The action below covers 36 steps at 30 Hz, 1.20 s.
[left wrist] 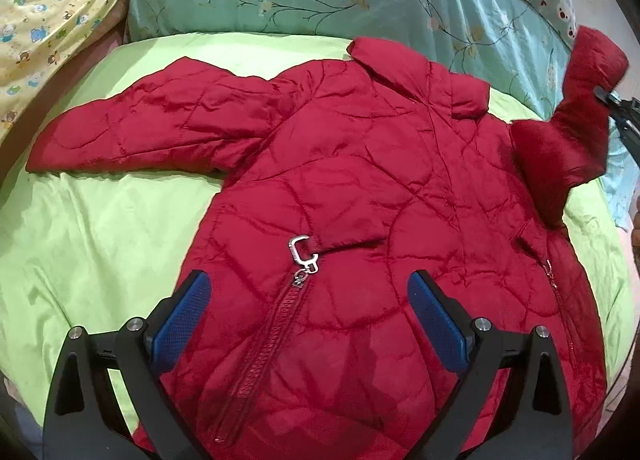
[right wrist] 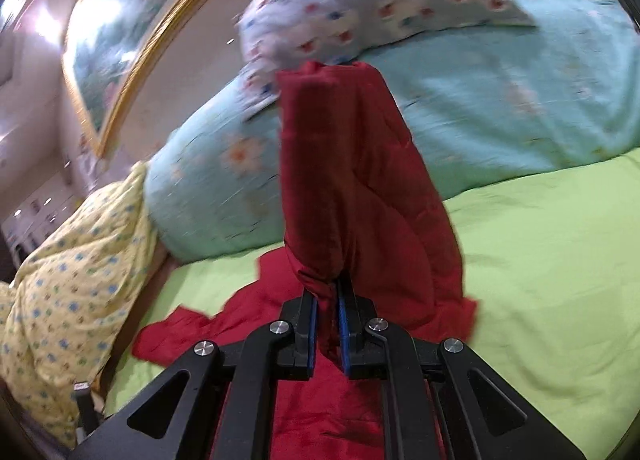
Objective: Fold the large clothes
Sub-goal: 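Fold the held sleeve across the coat body with the right gripper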
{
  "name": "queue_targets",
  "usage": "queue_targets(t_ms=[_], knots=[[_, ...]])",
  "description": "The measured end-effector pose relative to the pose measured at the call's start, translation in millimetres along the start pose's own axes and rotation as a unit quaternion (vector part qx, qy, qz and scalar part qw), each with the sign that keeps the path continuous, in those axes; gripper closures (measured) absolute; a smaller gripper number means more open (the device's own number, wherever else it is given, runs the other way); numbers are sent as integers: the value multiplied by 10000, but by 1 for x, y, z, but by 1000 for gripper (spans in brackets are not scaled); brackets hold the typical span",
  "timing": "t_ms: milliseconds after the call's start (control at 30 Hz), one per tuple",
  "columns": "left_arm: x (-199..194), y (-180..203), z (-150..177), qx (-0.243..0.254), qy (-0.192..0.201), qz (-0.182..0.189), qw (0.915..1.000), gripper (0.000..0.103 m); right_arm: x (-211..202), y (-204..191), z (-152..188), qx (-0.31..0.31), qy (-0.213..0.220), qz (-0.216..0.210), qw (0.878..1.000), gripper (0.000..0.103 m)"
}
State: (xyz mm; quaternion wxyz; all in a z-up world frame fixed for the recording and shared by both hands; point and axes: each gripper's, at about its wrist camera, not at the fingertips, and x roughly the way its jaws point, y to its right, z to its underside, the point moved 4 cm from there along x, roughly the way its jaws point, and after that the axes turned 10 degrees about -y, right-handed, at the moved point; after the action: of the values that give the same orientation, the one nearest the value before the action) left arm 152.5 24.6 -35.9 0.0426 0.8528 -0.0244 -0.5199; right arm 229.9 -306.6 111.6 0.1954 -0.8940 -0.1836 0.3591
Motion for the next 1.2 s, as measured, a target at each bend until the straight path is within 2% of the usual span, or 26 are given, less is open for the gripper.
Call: queue_targets(t_ms=[267, 567, 733, 800, 1033, 1067, 1133, 1167, 1200], knots=[[-9, -24, -4, -188, 92, 152, 9997, 3, 78, -61, 35, -253, -794, -434, 9956, 95], [-4, -45, -16, -365, 101, 396, 9985, 3, 151, -110, 88, -642, -1732, -665, 9805, 95], [3, -53, -34, -430, 74, 709, 9965, 3, 179, -124, 109, -850, -2083, -554, 9728, 94], [8, -57, -43, -507, 22, 876, 9949, 3, 186, -124, 114, -848, -2172, -533, 9710, 89], [36, -56, -90, -743, -220, 1547, 9849, 3, 192, -124, 123, -798, -2365, -550, 9668, 84], [42, -53, -97, -751, -283, 1614, 9836, 3, 191, -125, 124, -805, -2366, -567, 9666, 81], [60, -43, -113, -773, -497, 1835, 9787, 3, 192, -125, 126, -805, -2381, -637, 9658, 64], [67, -42, -118, -788, -579, 1902, 9769, 4, 191, -126, 127, -803, -2360, -721, 9658, 46], [78, -38, -125, -826, -697, 2011, 9736, 4, 188, -129, 127, -846, -2290, -755, 9668, 38]])
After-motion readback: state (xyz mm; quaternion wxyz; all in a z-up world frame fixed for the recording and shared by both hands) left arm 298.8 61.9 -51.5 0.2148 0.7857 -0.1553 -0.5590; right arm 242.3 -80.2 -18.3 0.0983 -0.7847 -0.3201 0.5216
